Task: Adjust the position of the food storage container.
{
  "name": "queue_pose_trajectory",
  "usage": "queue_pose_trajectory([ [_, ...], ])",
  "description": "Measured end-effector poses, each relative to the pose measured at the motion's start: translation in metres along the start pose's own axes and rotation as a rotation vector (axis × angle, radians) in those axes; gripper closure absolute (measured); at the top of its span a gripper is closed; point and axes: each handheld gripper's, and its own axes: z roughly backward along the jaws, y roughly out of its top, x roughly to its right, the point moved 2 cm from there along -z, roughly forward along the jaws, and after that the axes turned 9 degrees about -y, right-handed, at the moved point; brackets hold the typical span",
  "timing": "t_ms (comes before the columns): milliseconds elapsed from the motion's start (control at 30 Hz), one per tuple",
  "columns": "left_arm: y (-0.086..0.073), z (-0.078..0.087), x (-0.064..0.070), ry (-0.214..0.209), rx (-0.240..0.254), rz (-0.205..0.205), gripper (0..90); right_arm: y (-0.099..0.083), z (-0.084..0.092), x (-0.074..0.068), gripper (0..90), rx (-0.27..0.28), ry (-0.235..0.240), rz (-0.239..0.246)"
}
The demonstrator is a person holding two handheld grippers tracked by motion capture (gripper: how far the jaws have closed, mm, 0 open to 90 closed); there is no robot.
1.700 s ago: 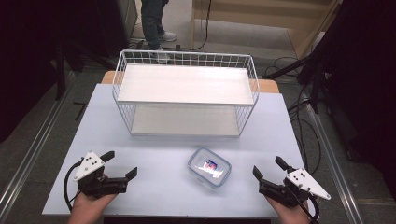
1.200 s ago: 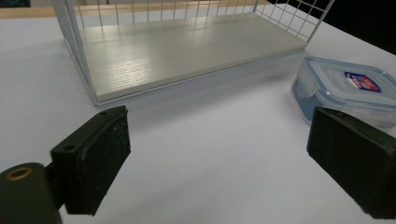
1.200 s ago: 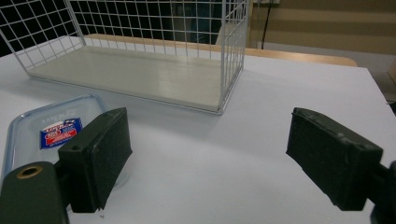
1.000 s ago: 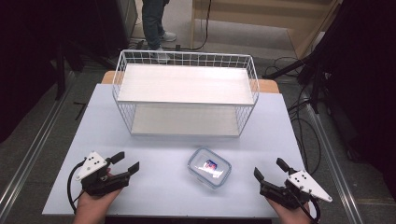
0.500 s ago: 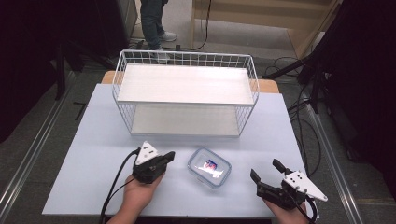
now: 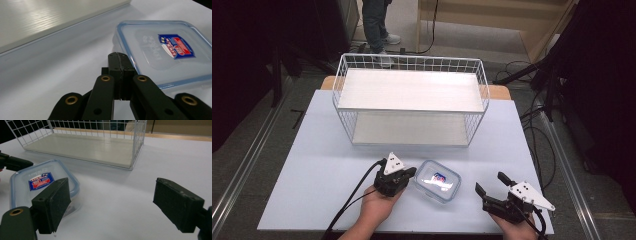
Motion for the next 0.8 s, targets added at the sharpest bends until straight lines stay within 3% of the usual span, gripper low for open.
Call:
queue_pose_trajectory([
  [33,-0.001,0.001,0.009,-0.015,-0.002,-0.020,90.0,0.001,0.001,0.002,14.1,0.002,0.001,-0.004],
  [100,-0.002,0.002,0.014,-0.025,0.000,-0.026,90.0,0.001,0.001,0.002,14.1,0.004,-0.001,-0.008],
  [167,-0.007,0.003,0.030,-0.043,-0.001,-0.046,90.0,0.001,0.001,0.005,14.2,0.003,-0.009,-0.015],
  [333,-0.014,0.002,0.047,-0.068,0.002,-0.066,90.0,0.001,0.003,0.010,14.2,0.002,-0.022,-0.030],
  [400,-0.016,0.003,0.048,-0.060,0.006,-0.054,90.0,0.001,0.004,0.012,14.2,0.005,-0.021,-0.032],
  [467,-0.019,0.010,0.045,-0.045,0.003,-0.050,90.0,0.000,0.006,0.015,16.8,-0.004,-0.012,-0.048],
  [533,-0.021,0.027,0.036,-0.022,0.007,-0.038,90.0,-0.001,0.007,0.016,19.8,-0.007,-0.013,-0.050],
  [600,-0.024,0.054,0.021,0.029,0.023,-0.028,90.0,-0.005,0.009,0.017,29.0,-0.022,-0.022,-0.048],
  [667,-0.026,0.062,0.016,0.044,0.027,-0.027,90.0,-0.006,0.010,0.016,33.5,-0.031,-0.025,-0.049],
  [700,-0.029,0.075,0.007,0.068,0.037,-0.026,90.0,-0.010,0.010,0.015,41.9,-0.058,-0.037,-0.044],
  [800,-0.036,0.088,-0.005,0.076,0.082,-0.010,85.1,-0.013,0.008,0.010,57.3,-0.100,-0.018,-0.038],
])
